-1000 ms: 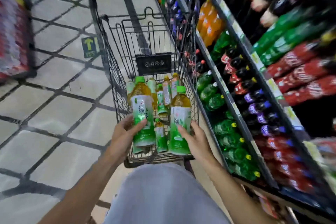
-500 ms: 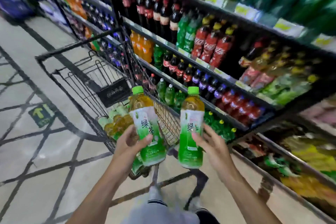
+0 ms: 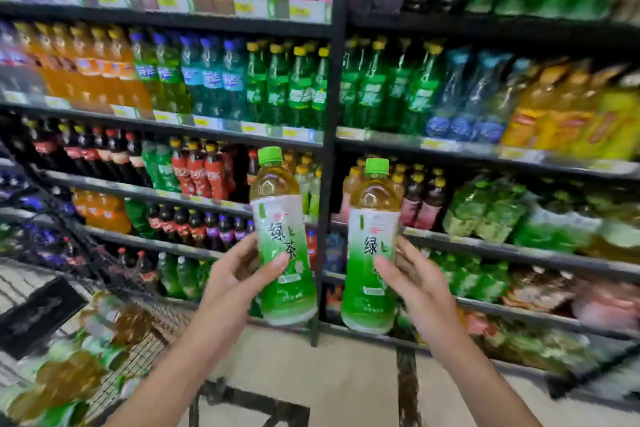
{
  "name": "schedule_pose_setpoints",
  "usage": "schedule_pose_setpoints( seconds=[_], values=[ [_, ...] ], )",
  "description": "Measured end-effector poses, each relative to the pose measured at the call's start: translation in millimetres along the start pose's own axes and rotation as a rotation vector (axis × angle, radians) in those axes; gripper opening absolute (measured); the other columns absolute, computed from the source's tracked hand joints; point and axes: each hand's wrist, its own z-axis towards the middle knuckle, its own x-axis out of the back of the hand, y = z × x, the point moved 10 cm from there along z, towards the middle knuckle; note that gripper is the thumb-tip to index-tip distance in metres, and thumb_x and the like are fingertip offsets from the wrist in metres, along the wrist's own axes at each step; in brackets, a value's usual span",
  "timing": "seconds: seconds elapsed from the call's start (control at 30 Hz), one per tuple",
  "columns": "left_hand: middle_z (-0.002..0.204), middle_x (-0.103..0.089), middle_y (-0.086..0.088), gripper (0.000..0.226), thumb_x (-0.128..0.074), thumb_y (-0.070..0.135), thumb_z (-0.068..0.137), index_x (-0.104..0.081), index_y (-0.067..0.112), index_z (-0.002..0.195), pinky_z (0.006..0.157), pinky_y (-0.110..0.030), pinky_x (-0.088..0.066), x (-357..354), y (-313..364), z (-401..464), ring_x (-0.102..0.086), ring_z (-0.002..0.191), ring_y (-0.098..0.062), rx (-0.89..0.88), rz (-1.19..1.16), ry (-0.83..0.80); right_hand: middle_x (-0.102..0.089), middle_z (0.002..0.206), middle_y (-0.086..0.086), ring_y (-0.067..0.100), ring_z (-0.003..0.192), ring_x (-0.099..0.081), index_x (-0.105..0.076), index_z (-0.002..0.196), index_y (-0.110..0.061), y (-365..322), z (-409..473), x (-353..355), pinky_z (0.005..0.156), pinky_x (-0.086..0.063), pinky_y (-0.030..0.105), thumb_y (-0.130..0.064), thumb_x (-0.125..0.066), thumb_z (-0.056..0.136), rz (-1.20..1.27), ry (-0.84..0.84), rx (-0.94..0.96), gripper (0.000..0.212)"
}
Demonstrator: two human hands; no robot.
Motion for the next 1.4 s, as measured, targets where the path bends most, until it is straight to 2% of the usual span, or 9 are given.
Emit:
schedule_pose_setpoints(
  seconds=[0.2, 0.4, 0.5, 0.57, 0.73, 0.9, 1.07, 1.23, 1.4],
  values=[
    [0.120, -0.075, -0.003, 0.067, -0.095, 0.045, 0.060, -0.073, 0.021, 0.118, 0.106, -0.050, -0.049, -150, 46, -1, -0.068, 0.118, -0.025, -0.124, 0.014, -0.140, -0.071, 0.100, -0.035, -0.015, 0.095, -0.066, -0.054, 0.116, -0.037, -77, -38, 133, 0.074, -0.050, 0.005, -0.009, -0.063, 0.094, -0.009, 0.145, 0.131, 0.037],
    [0.111, -0.078, 0.004, 0.046, -0.086, 0.020, 0.071, -0.070, 0.020, 0.114, 0.083, -0.021, -0.059, -255, 96, 11, -0.073, 0.106, -0.020, -0.248, 0.055, -0.236, -0.073, 0.105, -0.028, -0.010, 0.097, -0.067, -0.056, 0.120, -0.035, -146, -45, 216, 0.075, -0.052, 0.008, -0.021, -0.065, 0.086, -0.050, 0.218, 0.265, 0.038],
    [0.090, -0.077, 0.025, 0.039, -0.080, 0.010, 0.075, -0.065, 0.034, 0.102, 0.059, -0.005, -0.051, -297, 120, 24, -0.073, 0.080, -0.003, -0.317, 0.066, -0.270, -0.071, 0.107, -0.031, -0.009, 0.102, -0.066, -0.052, 0.129, -0.033, -174, -34, 242, 0.079, -0.052, 0.009, -0.027, -0.066, 0.084, -0.057, 0.208, 0.328, 0.047],
    [0.083, -0.074, 0.031, 0.037, -0.080, 0.008, 0.077, -0.064, 0.033, 0.099, 0.063, -0.003, -0.049, -322, 138, 39, -0.069, 0.081, 0.012, -0.346, 0.086, -0.297, -0.069, 0.111, -0.033, -0.014, 0.106, -0.063, -0.044, 0.137, -0.034, -191, -19, 259, 0.080, -0.050, 0.006, -0.029, -0.068, 0.084, -0.064, 0.217, 0.364, 0.059],
    [0.108, -0.077, 0.015, 0.044, -0.091, 0.026, 0.063, -0.074, 0.030, 0.104, 0.083, -0.012, -0.053, -366, 175, 92, -0.069, 0.107, -0.001, -0.461, 0.086, -0.316, -0.067, 0.118, -0.030, -0.012, 0.112, -0.061, -0.043, 0.137, -0.040, -227, 31, 297, 0.087, -0.050, 0.009, -0.032, -0.066, 0.086, -0.097, 0.214, 0.449, 0.056],
    [0.127, -0.071, 0.009, 0.070, -0.092, 0.050, 0.060, -0.069, 0.033, 0.124, 0.111, -0.046, -0.043, -400, 205, 148, -0.063, 0.124, -0.013, -0.573, 0.131, -0.368, -0.065, 0.128, -0.024, -0.003, 0.119, -0.061, -0.043, 0.143, -0.038, -253, 91, 336, 0.100, -0.053, 0.025, -0.036, -0.065, 0.087, -0.119, 0.250, 0.537, 0.061],
    [0.116, -0.076, 0.005, 0.052, -0.090, 0.024, 0.072, -0.070, 0.023, 0.120, 0.096, -0.033, -0.056, -427, 238, 205, -0.070, 0.112, -0.013, -0.678, 0.191, -0.350, -0.065, 0.121, -0.031, -0.008, 0.114, -0.062, -0.041, 0.131, -0.049, -289, 167, 352, 0.092, -0.053, 0.015, -0.034, -0.065, 0.085, -0.147, 0.190, 0.602, 0.054],
    [0.113, -0.076, 0.007, 0.045, -0.080, 0.021, 0.075, -0.069, 0.024, 0.118, 0.083, -0.016, -0.056, -447, 263, 253, -0.072, 0.106, -0.009, -0.764, 0.181, -0.322, -0.067, 0.124, -0.023, -0.002, 0.116, -0.063, -0.044, 0.142, -0.035, -303, 223, 364, 0.088, -0.053, 0.014, -0.022, -0.063, 0.093, -0.164, 0.156, 0.665, 0.054],
    [0.115, -0.075, 0.010, 0.042, -0.081, 0.023, 0.079, -0.069, 0.024, 0.119, 0.094, -0.028, -0.056, -461, 280, 294, -0.068, 0.113, -0.006, -0.806, 0.215, -0.244, -0.069, 0.118, -0.025, -0.002, 0.112, -0.066, -0.050, 0.132, -0.035, -318, 268, 379, 0.086, -0.052, 0.012, -0.016, -0.063, 0.093, -0.201, 0.137, 0.727, 0.045]
  ],
)
